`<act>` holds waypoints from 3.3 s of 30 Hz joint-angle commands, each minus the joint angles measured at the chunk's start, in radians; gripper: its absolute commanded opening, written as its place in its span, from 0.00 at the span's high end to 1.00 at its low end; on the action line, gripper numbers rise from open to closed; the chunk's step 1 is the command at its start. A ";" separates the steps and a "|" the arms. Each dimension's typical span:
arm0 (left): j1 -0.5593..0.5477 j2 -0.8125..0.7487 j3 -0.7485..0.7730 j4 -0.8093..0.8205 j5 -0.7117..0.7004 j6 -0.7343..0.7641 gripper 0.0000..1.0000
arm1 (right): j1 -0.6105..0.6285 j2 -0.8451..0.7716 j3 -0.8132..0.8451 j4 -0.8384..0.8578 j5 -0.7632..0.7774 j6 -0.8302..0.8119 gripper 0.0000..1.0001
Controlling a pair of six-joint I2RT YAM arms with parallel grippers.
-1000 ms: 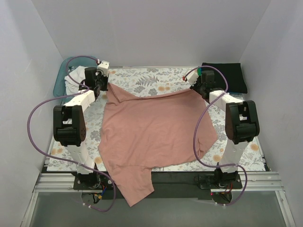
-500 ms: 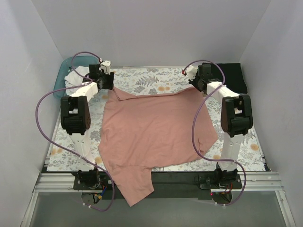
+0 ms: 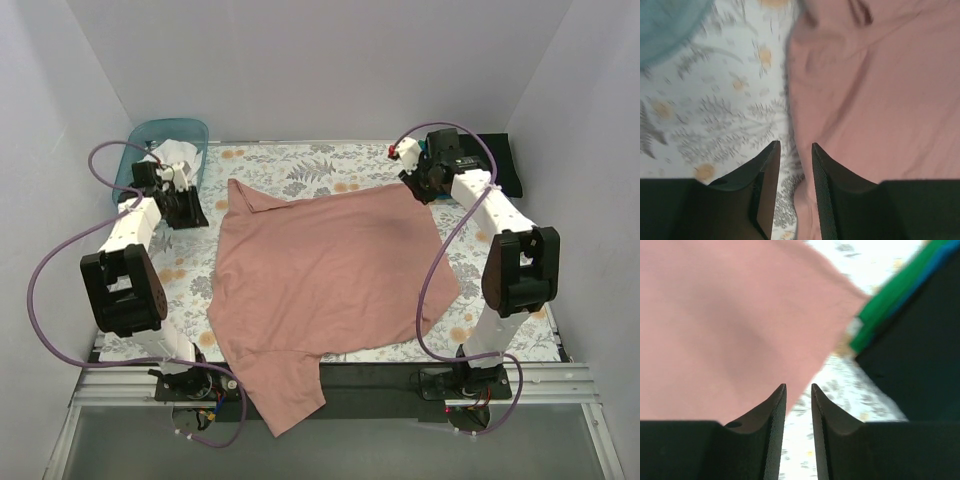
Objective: Fold and stack the t-shirts
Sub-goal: Flatten the tshirt out
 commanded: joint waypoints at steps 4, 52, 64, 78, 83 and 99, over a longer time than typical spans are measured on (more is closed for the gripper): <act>0.029 -0.020 -0.143 -0.161 0.028 -0.005 0.68 | 0.115 -0.021 -0.023 -0.134 -0.142 0.111 0.70; -0.252 0.068 -0.023 0.045 -0.218 -0.154 1.00 | 0.165 0.039 -0.137 -0.127 -0.145 0.102 0.78; -0.696 0.115 -0.137 0.145 -0.714 0.007 0.78 | 0.167 0.044 -0.146 -0.130 -0.128 0.094 0.79; -0.433 -0.162 -0.091 0.046 -0.204 -0.083 0.66 | 0.167 0.102 -0.163 -0.125 -0.139 0.099 0.81; -0.325 -0.074 -0.095 0.023 -0.103 -0.108 0.76 | 0.164 0.116 -0.168 -0.124 -0.118 0.097 0.83; -0.323 0.048 -0.131 0.005 -0.021 -0.074 0.64 | 0.155 0.182 -0.197 -0.113 -0.023 0.079 0.84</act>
